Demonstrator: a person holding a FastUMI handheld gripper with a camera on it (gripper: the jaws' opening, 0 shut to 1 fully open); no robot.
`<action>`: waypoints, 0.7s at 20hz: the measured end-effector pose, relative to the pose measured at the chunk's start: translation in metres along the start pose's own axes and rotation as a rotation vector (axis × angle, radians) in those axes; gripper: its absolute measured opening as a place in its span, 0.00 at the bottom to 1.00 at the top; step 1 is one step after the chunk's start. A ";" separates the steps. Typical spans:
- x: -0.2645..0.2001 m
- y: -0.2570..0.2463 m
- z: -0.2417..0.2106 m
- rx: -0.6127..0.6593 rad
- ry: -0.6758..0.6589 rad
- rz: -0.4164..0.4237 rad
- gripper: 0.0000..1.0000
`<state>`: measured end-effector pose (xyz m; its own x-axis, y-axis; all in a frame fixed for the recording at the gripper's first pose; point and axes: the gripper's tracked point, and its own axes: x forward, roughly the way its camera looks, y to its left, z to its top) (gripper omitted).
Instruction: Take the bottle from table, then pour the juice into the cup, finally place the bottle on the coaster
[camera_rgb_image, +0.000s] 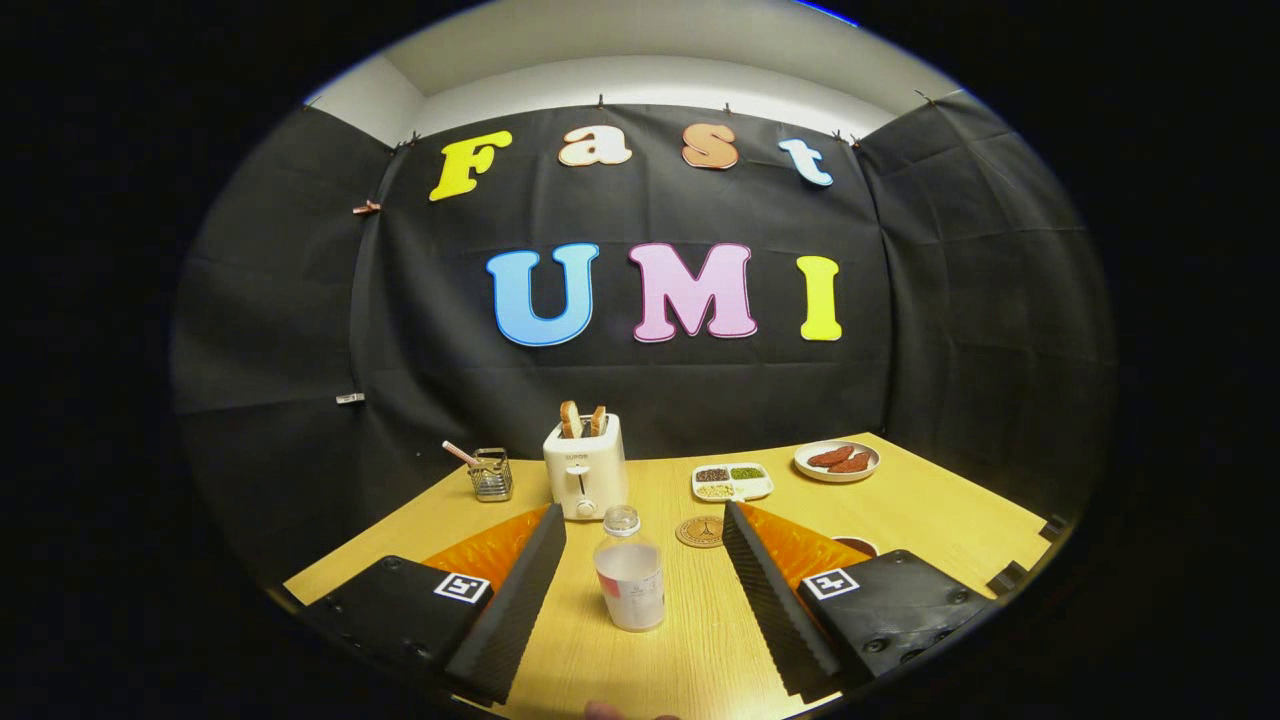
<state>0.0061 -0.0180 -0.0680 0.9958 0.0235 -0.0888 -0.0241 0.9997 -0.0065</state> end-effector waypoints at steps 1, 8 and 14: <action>0.003 0.002 -0.005 -0.001 -0.001 0.001 0.97; 0.025 0.009 -0.055 0.011 0.021 -0.016 0.97; 0.057 0.006 -0.092 0.017 0.034 -0.057 0.97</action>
<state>0.0549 -0.0119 -0.1646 0.9919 -0.0334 -0.1223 0.0342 0.9994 0.0044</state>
